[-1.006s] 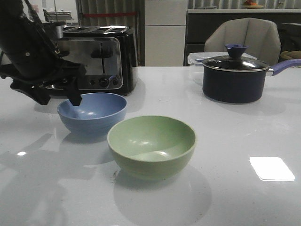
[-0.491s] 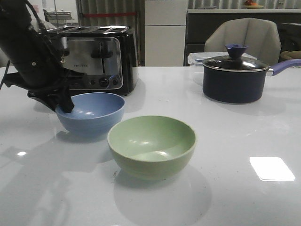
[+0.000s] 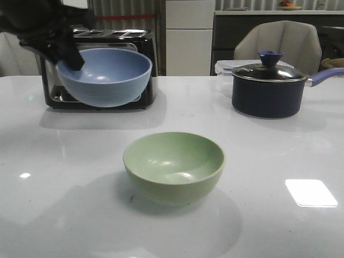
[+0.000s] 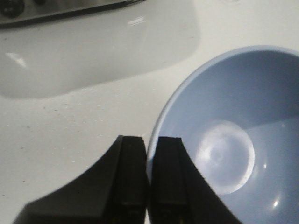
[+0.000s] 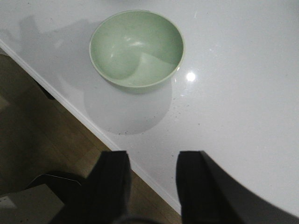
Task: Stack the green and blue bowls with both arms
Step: 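Lift the blue bowl and lower it into the green bowl, then open the left gripper and raise it away from the bowls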
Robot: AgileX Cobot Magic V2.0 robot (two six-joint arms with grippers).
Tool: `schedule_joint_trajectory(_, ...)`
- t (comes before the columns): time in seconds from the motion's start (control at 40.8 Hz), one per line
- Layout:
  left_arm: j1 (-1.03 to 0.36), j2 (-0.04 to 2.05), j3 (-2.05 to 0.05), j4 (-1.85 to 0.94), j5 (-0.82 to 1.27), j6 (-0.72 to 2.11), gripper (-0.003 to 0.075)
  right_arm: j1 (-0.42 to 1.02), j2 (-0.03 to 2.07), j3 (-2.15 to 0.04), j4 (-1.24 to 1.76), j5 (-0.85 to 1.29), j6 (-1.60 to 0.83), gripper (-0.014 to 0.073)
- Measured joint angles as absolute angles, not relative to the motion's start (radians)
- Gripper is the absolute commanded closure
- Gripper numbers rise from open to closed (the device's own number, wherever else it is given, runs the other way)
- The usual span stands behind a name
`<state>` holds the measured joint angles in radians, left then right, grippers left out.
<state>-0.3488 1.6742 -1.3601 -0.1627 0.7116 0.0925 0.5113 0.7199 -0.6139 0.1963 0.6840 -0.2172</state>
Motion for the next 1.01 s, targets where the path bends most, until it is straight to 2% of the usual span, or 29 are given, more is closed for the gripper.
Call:
schedule_joint_trajectory(0.221, -0.488, 1.642, -1.349, -0.173, 0.762, 0.100, 0.0627, 0.511, 0.720, -0.614, 0.196, 0.684, -0.217, 0.0219)
schedule_joint_trajectory(0.442, -0.598, 1.648, -1.288, -0.179, 0.705, 0.103, 0.0627, 0.511, 0.720, -0.614, 0.196, 0.684, -0.217, 0.0219)
schedule_joint_trajectory(0.908, -0.605, 1.813, -1.282, -0.195, 0.616, 0.103, 0.0627, 0.511, 0.720, -0.614, 0.196, 0.684, -0.217, 0.0219)
schedule_joint_trajectory(1.006, -0.605, 1.834, -1.282, -0.198, 0.610, 0.103, 0.0588, 0.511, 0.720, -0.614, 0.196, 0.684, -0.217, 0.0219)
